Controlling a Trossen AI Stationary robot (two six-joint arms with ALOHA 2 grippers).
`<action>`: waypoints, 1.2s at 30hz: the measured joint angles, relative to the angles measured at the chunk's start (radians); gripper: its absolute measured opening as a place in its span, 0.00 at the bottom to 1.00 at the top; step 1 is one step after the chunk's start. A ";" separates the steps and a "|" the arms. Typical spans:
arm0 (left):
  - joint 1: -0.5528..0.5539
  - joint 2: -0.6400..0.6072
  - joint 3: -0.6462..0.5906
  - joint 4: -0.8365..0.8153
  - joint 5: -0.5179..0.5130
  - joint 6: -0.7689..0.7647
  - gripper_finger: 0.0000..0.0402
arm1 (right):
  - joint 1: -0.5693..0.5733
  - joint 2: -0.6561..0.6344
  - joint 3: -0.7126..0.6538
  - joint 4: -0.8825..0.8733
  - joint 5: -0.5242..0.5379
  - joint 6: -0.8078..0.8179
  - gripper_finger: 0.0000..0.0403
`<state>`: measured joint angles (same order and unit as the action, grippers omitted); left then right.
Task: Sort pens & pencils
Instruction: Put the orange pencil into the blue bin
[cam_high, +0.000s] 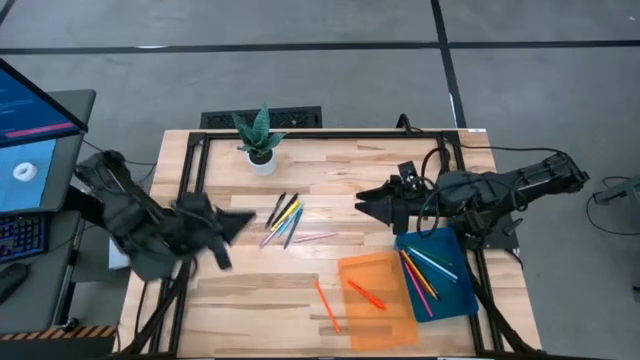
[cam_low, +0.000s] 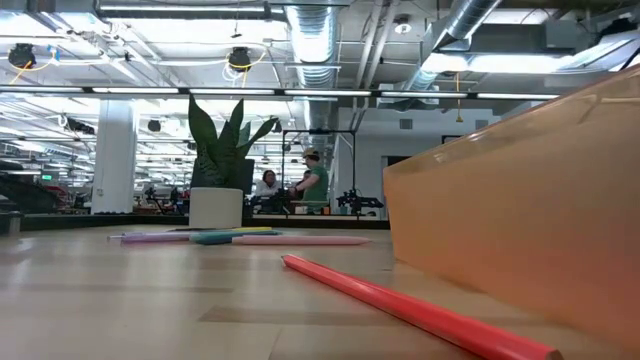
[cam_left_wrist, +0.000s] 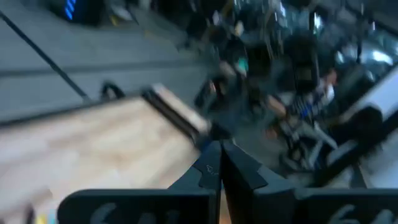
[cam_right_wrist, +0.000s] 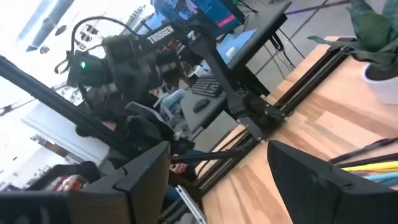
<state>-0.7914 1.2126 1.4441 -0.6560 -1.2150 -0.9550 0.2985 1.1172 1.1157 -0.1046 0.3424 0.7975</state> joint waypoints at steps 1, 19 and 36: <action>-0.006 -0.020 0.000 0.015 -0.031 0.037 0.00 | 0.000 0.000 0.000 0.001 0.000 0.011 0.72; -0.146 -0.005 0.000 0.077 0.076 0.047 0.00 | 0.162 0.000 0.001 0.163 -0.102 -0.172 0.72; -0.132 0.371 -0.001 -0.190 0.066 -0.610 0.01 | 0.069 -0.004 0.000 -0.179 -0.086 -0.118 0.72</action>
<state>-0.9234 1.5832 1.4429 -0.8457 -1.1488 -1.5655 0.3676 1.1134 1.1160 -0.2834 0.2569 0.6797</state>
